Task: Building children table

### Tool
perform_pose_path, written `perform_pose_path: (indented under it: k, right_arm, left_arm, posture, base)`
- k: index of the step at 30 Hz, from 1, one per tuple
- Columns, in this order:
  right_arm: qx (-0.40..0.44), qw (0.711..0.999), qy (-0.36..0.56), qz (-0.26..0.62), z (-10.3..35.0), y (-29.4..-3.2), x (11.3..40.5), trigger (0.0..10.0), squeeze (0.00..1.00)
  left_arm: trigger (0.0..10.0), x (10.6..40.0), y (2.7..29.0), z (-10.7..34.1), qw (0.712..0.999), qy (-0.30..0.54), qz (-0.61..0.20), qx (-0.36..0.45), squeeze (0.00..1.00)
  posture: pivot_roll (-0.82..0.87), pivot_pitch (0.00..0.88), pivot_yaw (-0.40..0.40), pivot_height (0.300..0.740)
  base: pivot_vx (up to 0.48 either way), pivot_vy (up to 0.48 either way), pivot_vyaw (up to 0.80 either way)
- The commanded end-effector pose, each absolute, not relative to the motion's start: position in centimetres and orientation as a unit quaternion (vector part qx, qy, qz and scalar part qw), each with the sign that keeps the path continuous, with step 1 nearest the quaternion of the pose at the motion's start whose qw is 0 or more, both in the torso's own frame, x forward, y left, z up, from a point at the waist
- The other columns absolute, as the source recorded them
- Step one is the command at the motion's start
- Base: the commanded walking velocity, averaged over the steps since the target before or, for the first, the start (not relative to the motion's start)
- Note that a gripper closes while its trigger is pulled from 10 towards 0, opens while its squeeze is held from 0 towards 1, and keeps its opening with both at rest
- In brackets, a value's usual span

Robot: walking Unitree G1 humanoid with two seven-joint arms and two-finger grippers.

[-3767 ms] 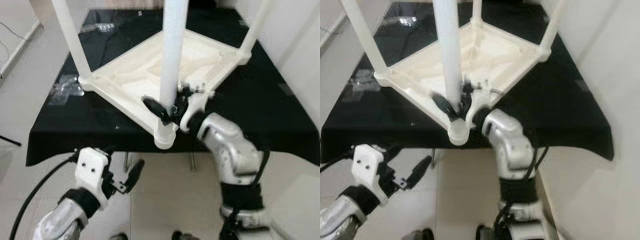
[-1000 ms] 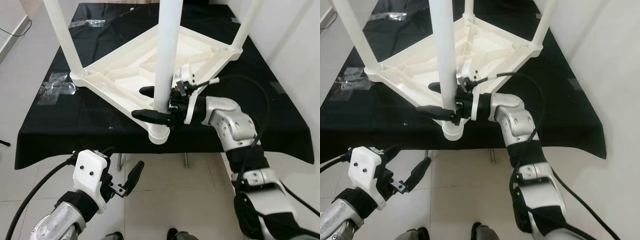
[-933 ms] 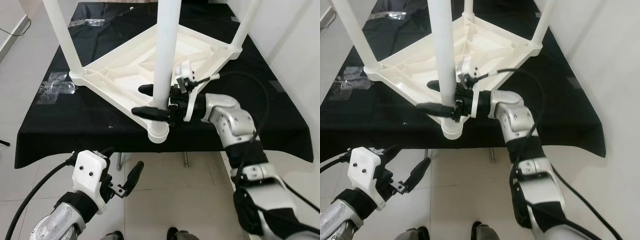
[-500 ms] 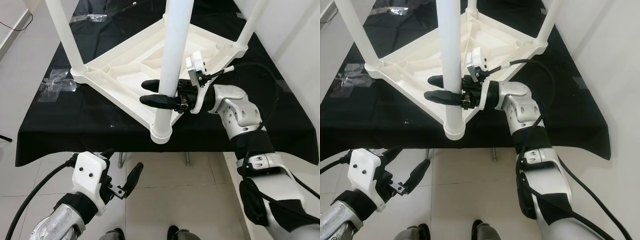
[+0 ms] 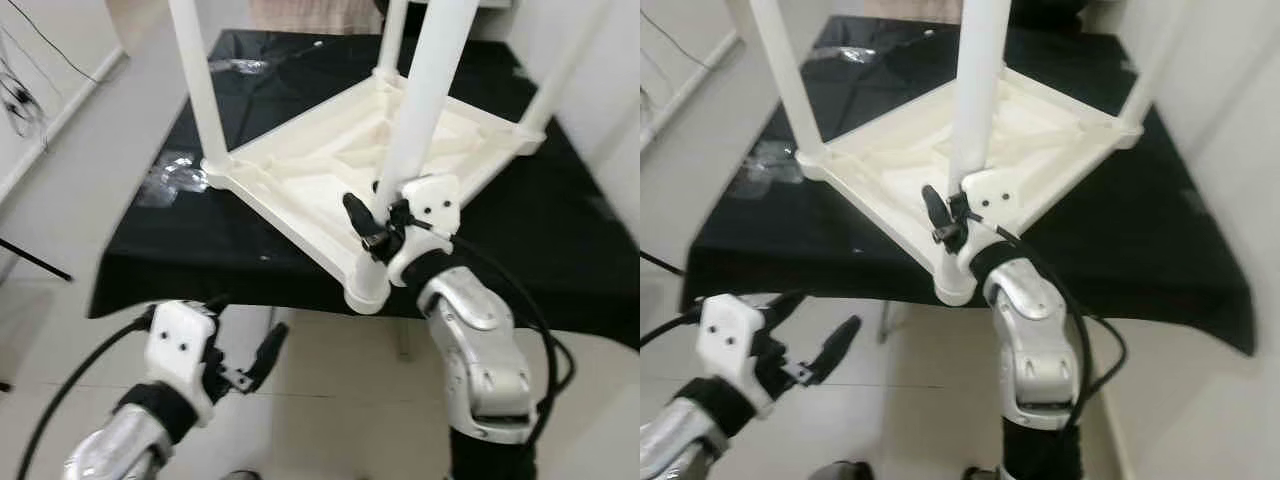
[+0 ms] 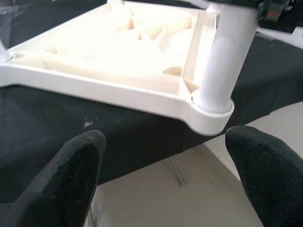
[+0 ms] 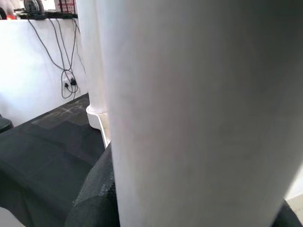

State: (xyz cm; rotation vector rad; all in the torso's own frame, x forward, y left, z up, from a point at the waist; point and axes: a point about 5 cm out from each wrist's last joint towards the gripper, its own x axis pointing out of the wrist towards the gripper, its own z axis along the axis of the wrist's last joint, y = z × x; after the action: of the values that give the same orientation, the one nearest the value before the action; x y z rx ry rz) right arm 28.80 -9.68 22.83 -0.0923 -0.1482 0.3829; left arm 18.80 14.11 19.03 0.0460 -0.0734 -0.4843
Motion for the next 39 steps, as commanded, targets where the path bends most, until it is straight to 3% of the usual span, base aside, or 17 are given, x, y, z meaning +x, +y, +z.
perform_pose_path:
  k: [1,3,4,5,6,8,9,20,27,37,38,39]
  right_arm:
    - [-0.078,0.984,0.016,0.162,19.2,-9.8,30.0,0.0,0.00]
    - [-0.076,0.984,0.004,0.164,19.8,-9.3,30.7,0.0,0.00]
    - [-0.072,0.986,-0.004,0.153,20.4,-9.0,31.0,2.1,0.00]
    - [-0.072,0.986,-0.004,0.153,20.4,-9.0,31.0,2.1,0.00]
    - [-0.069,0.987,-0.009,0.143,20.8,-8.9,31.1,9.8,0.00]
    - [-0.063,0.988,-0.018,0.143,21.2,-8.8,31.2,10.0,0.00]
    - [-0.052,0.988,-0.022,0.141,21.4,-9.0,31.0,10.0,1.00]
    - [-0.061,0.988,-0.035,0.136,19.6,-12.6,28.0,10.0,1.00]
    - [-0.115,0.988,0.029,0.103,16.0,-15.0,24.2,10.0,1.00]
    - [-0.124,0.986,0.064,0.088,14.1,-16.0,21.5,10.0,1.00]
    - [-0.116,0.985,0.072,0.106,13.8,-15.7,21.0,10.0,0.83]
    - [-0.105,0.982,0.074,0.137,13.7,-15.3,20.6,10.0,0.07]
  left_arm:
    - [10.0,18.9,13.6,18.6,0.966,-0.028,-0.255,0.018,0.00]
    - [10.0,19.1,13.7,18.7,0.967,-0.032,-0.254,0.019,0.00]
    - [10.0,19.3,13.8,18.7,0.967,-0.034,-0.251,0.022,0.00]
    - [10.0,19.3,13.8,18.7,0.967,-0.034,-0.251,0.022,0.00]
    - [10.0,19.4,14.0,18.8,0.968,-0.035,-0.247,0.025,0.00]
    - [10.0,19.5,14.2,18.8,0.969,-0.036,-0.244,0.026,0.00]
    - [10.0,19.5,14.3,18.8,0.969,-0.036,-0.244,0.027,0.00]
    - [10.0,20.0,13.1,17.8,0.966,-0.017,-0.255,0.041,0.00]
    - [10.0,20.9,13.6,16.7,0.969,0.000,-0.239,0.057,0.00]
    - [10.0,22.3,14.0,15.7,0.972,0.005,-0.225,0.071,0.00]
    - [10.0,22.4,13.8,15.1,0.971,0.014,-0.228,0.068,0.00]
    - [10.0,22.3,13.6,14.5,0.970,0.023,-0.232,0.068,0.00]
  posture:
    - [0.08,0.193,-0.040,0.740]
    - [0.09,0.194,-0.042,0.740]
    - [0.09,0.189,-0.041,0.740]
    - [0.09,0.189,-0.041,0.740]
    - [0.09,0.187,-0.042,0.740]
    - [0.09,0.188,-0.041,0.740]
    - [0.08,0.186,-0.039,0.740]
    - [0.04,0.180,-0.021,0.740]
    - [0.00,0.150,-0.006,0.740]
    - [-0.03,0.122,0.011,0.740]
    - [-0.03,0.116,0.012,0.740]
    - [-0.04,0.112,0.015,0.740]
  base:
    - [0.000,0.000,0.00]
    - [0.000,0.000,0.00]
    - [0.000,0.000,0.00]
    - [0.000,0.000,0.00]
    - [0.000,0.000,0.00]
    - [0.000,0.000,0.00]
    - [0.000,0.000,0.00]
    - [0.000,0.000,0.00]
    - [0.000,0.000,0.00]
    - [0.000,0.000,0.00]
    - [0.000,0.000,0.00]
    - [0.000,0.000,0.00]
